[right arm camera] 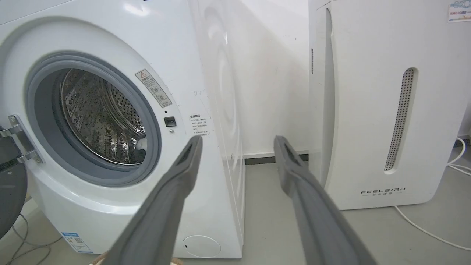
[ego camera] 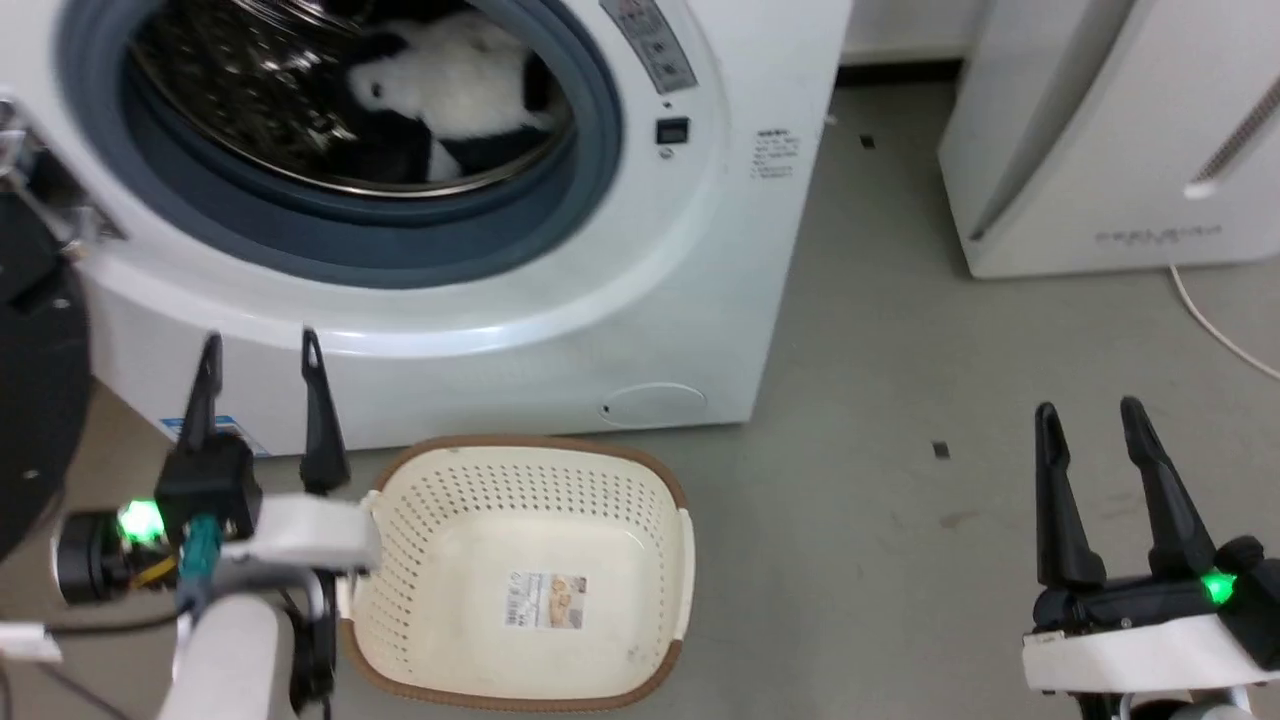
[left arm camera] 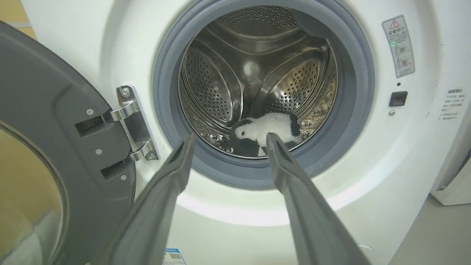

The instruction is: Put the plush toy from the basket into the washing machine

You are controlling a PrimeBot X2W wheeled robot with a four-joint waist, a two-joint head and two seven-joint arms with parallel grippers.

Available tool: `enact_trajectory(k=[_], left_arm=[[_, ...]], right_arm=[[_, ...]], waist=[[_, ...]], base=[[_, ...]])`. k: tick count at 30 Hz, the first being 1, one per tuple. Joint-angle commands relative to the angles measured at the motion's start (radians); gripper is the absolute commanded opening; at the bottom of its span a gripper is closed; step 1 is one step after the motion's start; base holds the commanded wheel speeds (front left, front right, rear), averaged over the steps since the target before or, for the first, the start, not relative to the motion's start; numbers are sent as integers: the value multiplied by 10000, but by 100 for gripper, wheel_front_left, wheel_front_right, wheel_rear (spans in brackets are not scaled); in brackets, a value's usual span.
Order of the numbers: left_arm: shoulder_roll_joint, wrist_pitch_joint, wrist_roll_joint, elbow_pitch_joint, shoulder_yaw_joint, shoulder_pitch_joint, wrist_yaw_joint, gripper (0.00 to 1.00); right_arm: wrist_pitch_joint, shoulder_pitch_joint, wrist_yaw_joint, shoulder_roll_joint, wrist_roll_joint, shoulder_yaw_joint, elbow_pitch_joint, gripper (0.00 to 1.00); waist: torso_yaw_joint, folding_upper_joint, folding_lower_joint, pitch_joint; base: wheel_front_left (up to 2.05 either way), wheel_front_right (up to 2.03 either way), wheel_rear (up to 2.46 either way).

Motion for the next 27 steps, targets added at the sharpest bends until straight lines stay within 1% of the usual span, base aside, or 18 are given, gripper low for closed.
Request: enact_trajectory(k=[1, 3, 4, 10, 13, 15, 21, 22, 27], left_arm=[[-109, -43, 46, -219, 58, 353, -76, 100], [-307, -43, 193, -601, 155, 1085, -170, 100], [-307, -43, 193, -601, 155, 1085, -170, 100], [-665, -43, 542, -1096, 240, 2221, -192, 100], [-784, -43, 629, -1051, 176, 2651, -314, 100], [-840, -44, 704, -901, 63, 2990, -484, 100], [-872, -44, 675, -725, 112, 3223, -733, 100], [-850, 1, 660, -733, 100, 3150, -718, 0], [-856, 47, 663, -745, 94, 3146, -747, 0]], right_arm=[[-42, 174, -7, 1, -97, -21, 72, 100], [-42, 376, -7, 1, -173, -31, 172, 100], [-42, 376, -7, 1, -173, -31, 172, 100], [-42, 811, -7, 1, -288, -94, 434, 100], [-42, 1039, -7, 1, -336, -146, 562, 100], [-42, 1332, -7, 1, -360, -178, 680, 100], [-42, 1549, -7, 1, -304, -254, 806, 100], [1, 1468, 0, -2, -273, -240, 794, 0], [38, 1447, 0, -2, -293, -235, 805, 0]], waist=[[286, 0, 2, -311], [455, 0, 2, -538], [455, 0, 2, -538], [793, 0, 2, -938], [947, 0, 2, -1171], [1052, 0, 2, -1505], [1143, 0, 2, -1711], [1138, 0, 2, -1705], [1138, 0, 2, -1725]], base=[[0, 0, 0], [0, 0, 0], [0, 0, 0], [0, 0, 0], [0, 0, 0], [0, 0, 0], [0, 0, 0], [0, 0, 0], [0, 0, 0]])
